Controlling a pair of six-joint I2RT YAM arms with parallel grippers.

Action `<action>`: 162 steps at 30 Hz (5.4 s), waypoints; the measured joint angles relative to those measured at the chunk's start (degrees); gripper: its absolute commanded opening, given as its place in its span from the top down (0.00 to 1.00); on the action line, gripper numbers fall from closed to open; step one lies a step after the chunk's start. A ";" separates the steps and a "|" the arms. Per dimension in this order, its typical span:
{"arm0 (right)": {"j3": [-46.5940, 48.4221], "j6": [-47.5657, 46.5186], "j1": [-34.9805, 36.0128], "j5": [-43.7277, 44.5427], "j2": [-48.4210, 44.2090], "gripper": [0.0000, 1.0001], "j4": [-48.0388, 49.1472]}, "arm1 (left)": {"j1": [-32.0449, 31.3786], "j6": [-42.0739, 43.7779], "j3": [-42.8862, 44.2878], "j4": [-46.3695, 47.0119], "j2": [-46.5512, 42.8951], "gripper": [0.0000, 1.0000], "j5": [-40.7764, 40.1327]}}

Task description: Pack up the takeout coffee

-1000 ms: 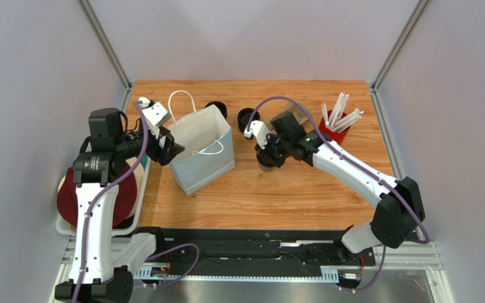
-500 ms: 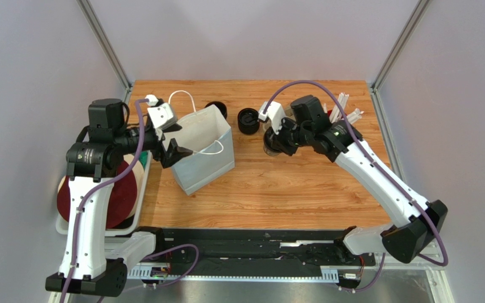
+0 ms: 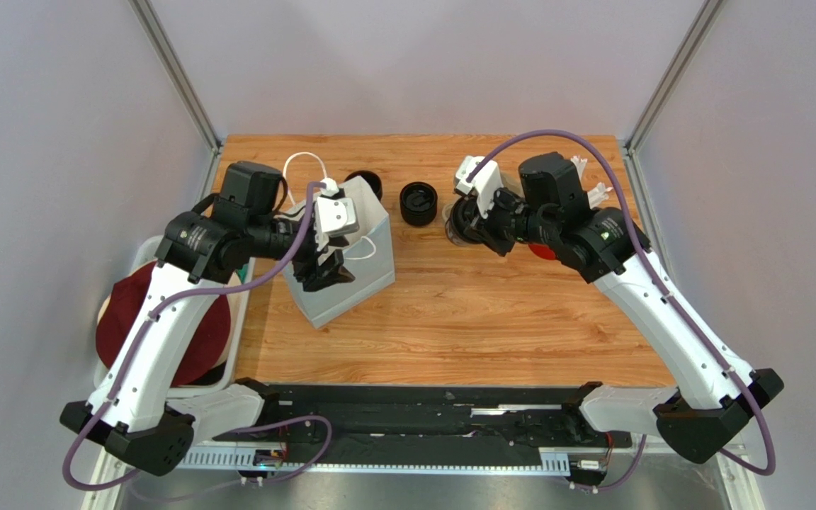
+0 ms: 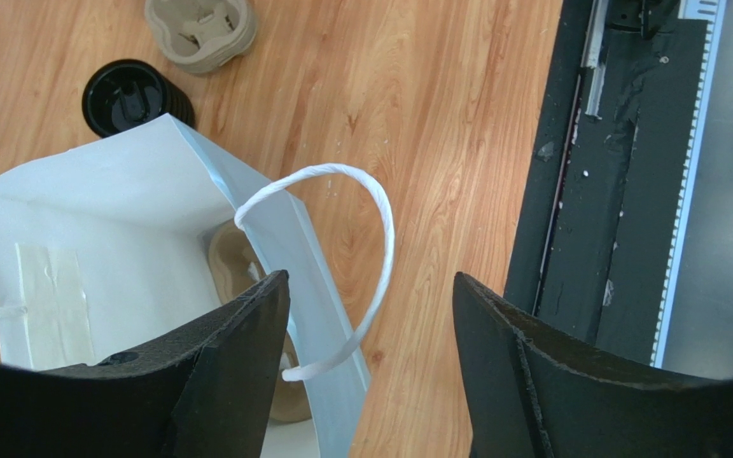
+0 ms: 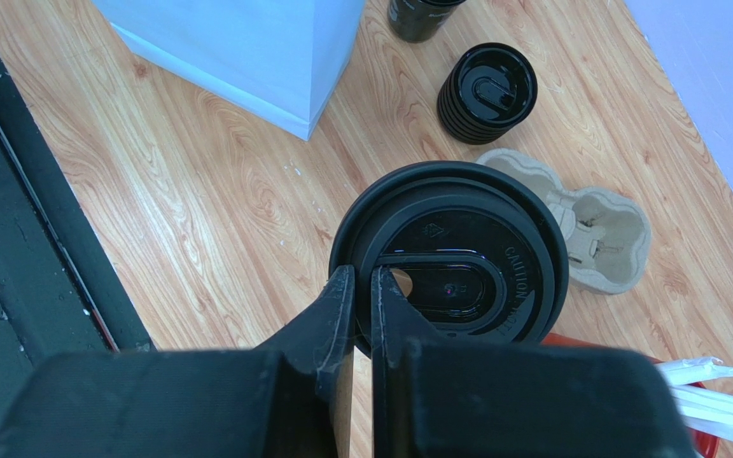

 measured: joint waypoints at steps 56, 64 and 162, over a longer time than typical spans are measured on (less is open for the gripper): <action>-1.73 2.16 -6.12 2.23 -7.61 1.00 -0.92 | -26.18 -2.67 26.32 -5.95 22.45 1.00 -11.45; 0.11 3.87 -6.67 4.94 -7.65 1.00 -0.79 | -29.57 -4.63 28.04 -4.76 26.21 0.97 -11.85; 32.20 8.76 8.70 -12.00 27.78 1.00 -22.51 | 4.81 -22.56 9.18 14.67 10.56 0.31 -14.60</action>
